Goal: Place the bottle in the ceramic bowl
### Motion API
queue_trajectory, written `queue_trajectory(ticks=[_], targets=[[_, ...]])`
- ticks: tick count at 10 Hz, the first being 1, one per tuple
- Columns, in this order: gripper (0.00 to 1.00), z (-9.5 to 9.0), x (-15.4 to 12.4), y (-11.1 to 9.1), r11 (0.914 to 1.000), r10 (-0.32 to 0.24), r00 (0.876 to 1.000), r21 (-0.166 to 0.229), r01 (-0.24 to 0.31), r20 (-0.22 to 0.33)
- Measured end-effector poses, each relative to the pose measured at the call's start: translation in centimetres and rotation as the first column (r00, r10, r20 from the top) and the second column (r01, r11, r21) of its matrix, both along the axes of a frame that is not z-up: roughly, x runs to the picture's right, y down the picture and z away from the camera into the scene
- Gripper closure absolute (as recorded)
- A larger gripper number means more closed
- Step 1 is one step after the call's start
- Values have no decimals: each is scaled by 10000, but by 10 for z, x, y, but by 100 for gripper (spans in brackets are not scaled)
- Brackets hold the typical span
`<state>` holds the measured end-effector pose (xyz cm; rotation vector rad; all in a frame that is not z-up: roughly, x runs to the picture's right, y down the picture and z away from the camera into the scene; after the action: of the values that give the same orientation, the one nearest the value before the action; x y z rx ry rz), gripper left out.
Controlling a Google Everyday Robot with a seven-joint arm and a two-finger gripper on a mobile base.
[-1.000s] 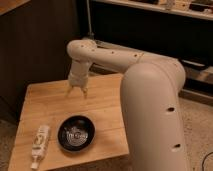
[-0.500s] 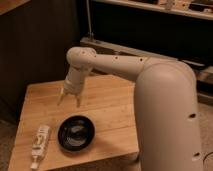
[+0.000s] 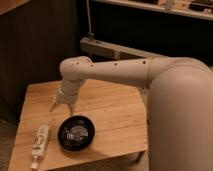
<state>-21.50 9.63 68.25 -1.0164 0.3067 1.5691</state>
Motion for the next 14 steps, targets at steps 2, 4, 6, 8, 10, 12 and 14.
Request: queue_trajectory(ticks=[2,4,6,8,10,12,14], targets=[[35,0,0,-1,10000,1,10000,1,-1,6],[35,7,-1,-6,9999,33,9999,-151,-31,120],[35,24,-3,-20,9994,115,9995,-335,-105,309],[35,46,-18,-32,9976,254,9977,-666,-212,622],[35,55,-26,-28,9945,298,9955,-1030,-204,899],[35,49,-45,-8,9919,153,9919,-1271,9,1261],[35,41,-66,23,9873,-146,9864,-1538,401,1637]])
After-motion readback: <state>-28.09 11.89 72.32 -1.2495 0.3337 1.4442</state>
